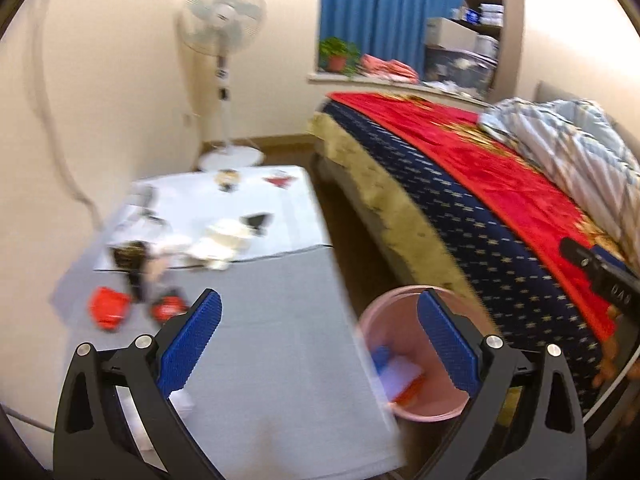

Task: Collect trash
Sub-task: 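Move both tools back toward the table, then grasp the white plastic bag with the right tool, then grasp the white tissue with the left tool while the right tool holds the white bag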

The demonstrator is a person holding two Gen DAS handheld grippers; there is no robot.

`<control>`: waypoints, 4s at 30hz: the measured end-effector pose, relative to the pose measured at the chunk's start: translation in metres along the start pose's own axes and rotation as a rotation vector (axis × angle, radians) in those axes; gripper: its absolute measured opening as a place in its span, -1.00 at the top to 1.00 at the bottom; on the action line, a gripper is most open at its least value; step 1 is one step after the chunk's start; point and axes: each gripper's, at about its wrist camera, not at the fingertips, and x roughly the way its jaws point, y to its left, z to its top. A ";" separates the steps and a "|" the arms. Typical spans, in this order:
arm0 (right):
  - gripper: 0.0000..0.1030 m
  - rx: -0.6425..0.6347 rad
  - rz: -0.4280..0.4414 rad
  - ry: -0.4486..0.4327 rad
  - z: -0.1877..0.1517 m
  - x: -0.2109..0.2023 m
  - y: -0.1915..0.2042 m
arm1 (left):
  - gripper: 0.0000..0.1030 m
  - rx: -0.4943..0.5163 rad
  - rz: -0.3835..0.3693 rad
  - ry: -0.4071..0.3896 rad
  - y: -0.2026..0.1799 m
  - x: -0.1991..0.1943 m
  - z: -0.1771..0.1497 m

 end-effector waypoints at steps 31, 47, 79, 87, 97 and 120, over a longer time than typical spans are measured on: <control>-0.90 -0.160 0.283 -0.066 -0.026 -0.005 0.156 | -0.85 -0.202 0.254 -0.096 0.140 -0.029 -0.011; -0.90 -0.334 0.329 0.040 -0.029 0.121 0.270 | -0.85 -0.324 0.340 -0.103 0.219 0.035 0.025; 0.35 -0.339 0.330 0.213 -0.053 0.309 0.357 | -0.85 -0.399 0.362 0.001 0.258 0.064 0.025; 0.38 -0.289 0.347 0.132 -0.025 0.268 0.335 | -0.85 -0.396 0.388 -0.011 0.260 0.065 0.024; 0.37 -0.337 0.334 0.011 0.024 0.131 0.269 | -0.85 -0.388 0.339 -0.088 0.240 0.057 0.026; 0.36 -0.091 0.205 0.002 0.006 0.032 0.078 | -0.85 -0.377 0.372 -0.184 0.134 0.032 -0.095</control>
